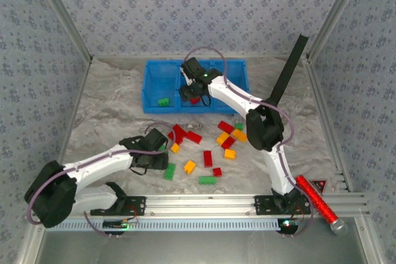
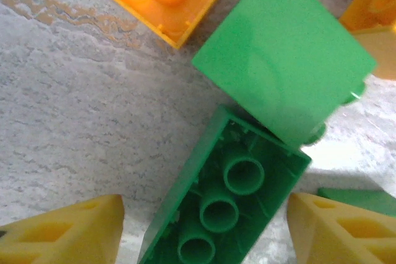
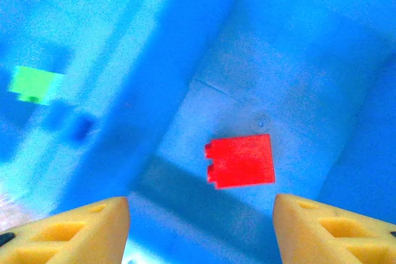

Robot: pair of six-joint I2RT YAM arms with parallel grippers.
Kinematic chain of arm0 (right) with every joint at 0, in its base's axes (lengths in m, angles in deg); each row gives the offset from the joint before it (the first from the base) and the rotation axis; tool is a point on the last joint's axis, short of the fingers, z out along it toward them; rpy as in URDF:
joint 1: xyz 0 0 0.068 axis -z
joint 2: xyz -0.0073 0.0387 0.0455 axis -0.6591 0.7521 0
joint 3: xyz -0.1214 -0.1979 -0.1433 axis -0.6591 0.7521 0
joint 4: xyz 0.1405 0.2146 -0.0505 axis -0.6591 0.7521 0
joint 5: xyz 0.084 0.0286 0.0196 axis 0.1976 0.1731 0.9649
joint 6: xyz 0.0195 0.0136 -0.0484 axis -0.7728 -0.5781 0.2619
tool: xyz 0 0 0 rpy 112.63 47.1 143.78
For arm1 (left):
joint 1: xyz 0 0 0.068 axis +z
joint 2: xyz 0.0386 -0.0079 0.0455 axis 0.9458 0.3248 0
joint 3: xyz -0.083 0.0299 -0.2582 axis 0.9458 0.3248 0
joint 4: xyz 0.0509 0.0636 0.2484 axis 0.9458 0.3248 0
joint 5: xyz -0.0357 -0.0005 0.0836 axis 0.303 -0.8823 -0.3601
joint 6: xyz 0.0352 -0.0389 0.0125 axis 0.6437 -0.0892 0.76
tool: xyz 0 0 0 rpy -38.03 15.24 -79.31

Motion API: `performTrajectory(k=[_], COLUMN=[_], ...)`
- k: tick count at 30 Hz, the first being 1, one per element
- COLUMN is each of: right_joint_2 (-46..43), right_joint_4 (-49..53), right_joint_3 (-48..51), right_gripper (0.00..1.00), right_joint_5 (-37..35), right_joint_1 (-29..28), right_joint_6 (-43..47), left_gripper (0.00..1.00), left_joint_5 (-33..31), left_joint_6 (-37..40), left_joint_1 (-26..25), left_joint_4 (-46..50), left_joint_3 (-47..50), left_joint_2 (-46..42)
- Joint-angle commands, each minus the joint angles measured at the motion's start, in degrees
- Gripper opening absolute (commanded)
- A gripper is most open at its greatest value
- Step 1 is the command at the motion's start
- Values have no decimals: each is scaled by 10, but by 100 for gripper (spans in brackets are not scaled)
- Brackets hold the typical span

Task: Sort the legos into containers by color
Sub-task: Pick up the lego from the middle-left of the table, then place the lego in the container.

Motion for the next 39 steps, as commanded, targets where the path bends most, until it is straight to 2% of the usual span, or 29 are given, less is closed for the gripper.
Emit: performTrajectory(k=[1, 4, 11, 16, 20, 23, 28, 34, 39], right_joint_2=[-84, -137, -264, -358, -432, -488, -560, -599, -592], right_joint_4=[24, 37, 71, 135, 159, 132, 94, 73, 52], right_joint_3=[30, 71, 190, 292, 367, 441, 544, 603, 626], right_gripper=[64, 64, 64, 64, 65, 65, 66, 67, 68], right_joint_5=[-11, -24, -51, -35, -2, 26, 26, 0, -4], right_joint_1=[-16, -24, -33, -29, -30, -38, -82, -134, -159], right_joint_6=[17, 15, -23, -73, -133, -208, -327, -401, -419], left_gripper=[65, 61, 41, 29, 25, 24, 22, 21, 21], left_joint_5=[-11, -10, 1, 1, -22, -50, -84, -95, -102], left_joint_6=[18, 24, 27, 28, 36, 54, 99, 157, 174], left_joint_1=[-4, -4, -4, -4, -3, 1, 41, 115, 152], left_joint_4=[-13, -16, -29, -11, 16, 42, 66, -2, -45], left_joint_3=[-18, -22, -21, -38, -72, -123, -228, -344, -433], left_joint_2=[26, 48, 70, 69, 54, 46, 63, 142, 237])
